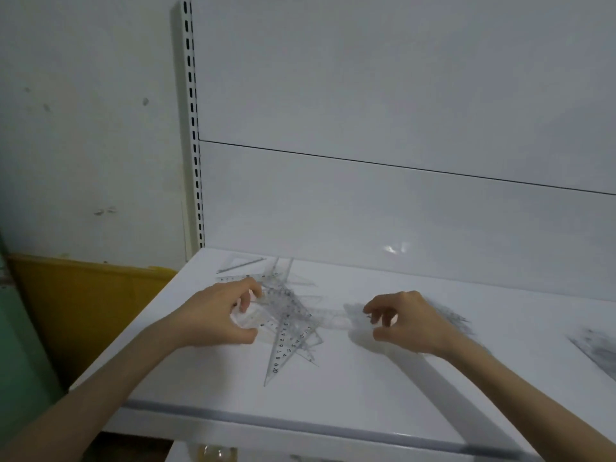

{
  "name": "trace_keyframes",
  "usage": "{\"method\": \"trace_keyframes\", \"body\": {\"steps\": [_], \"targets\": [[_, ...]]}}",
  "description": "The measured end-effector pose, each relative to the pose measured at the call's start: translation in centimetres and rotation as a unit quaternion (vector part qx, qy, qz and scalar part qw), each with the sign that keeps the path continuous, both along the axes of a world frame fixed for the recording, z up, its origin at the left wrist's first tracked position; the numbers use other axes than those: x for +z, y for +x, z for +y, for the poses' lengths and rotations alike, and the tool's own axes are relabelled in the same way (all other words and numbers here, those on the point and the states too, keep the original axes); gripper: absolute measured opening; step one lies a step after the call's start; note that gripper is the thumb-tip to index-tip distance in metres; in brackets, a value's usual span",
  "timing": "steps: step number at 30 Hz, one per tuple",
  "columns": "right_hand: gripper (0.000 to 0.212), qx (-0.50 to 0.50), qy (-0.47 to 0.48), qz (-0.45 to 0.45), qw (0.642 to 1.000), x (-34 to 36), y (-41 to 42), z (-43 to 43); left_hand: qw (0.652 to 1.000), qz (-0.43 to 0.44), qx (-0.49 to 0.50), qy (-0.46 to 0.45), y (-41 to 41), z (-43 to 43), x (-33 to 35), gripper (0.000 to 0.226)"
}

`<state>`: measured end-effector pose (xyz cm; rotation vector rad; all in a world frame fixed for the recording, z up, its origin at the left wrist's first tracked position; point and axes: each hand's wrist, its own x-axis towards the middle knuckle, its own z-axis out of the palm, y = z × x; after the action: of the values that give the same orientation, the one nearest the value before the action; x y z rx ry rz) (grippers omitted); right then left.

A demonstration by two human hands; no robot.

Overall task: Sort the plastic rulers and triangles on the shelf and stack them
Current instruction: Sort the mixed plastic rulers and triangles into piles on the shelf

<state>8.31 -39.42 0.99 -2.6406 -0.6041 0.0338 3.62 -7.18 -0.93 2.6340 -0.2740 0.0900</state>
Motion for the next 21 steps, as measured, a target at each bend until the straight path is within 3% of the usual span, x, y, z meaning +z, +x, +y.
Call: {"method": "trace_keyframes", "body": {"steps": [4, 8, 13, 21], "targets": [[0.044, 0.029, -0.076, -0.017, 0.997, -0.2, -1.0, -1.3, 0.999, -0.04, 0.009, 0.028, -0.2, -1.8, 0.4, 0.046], [0.045, 0.042, -0.09, -0.057, 0.993, -0.8, -1.1, -0.8, 0.998, -0.057, 0.018, 0.028, -0.7, -2.8, 0.2, 0.048], [0.038, 0.036, 0.022, -0.024, 0.999, -0.8, -2.0, -1.7, 0.997, -0.079, 0.019, 0.005, -1.0, -3.3, 0.0, 0.053], [0.03, -0.051, 0.056, -0.053, 0.996, -0.4, -5.0, -10.3, 0.983, -0.127, -0.077, -0.108, 2.2, -12.1, 0.5, 0.046]]}}
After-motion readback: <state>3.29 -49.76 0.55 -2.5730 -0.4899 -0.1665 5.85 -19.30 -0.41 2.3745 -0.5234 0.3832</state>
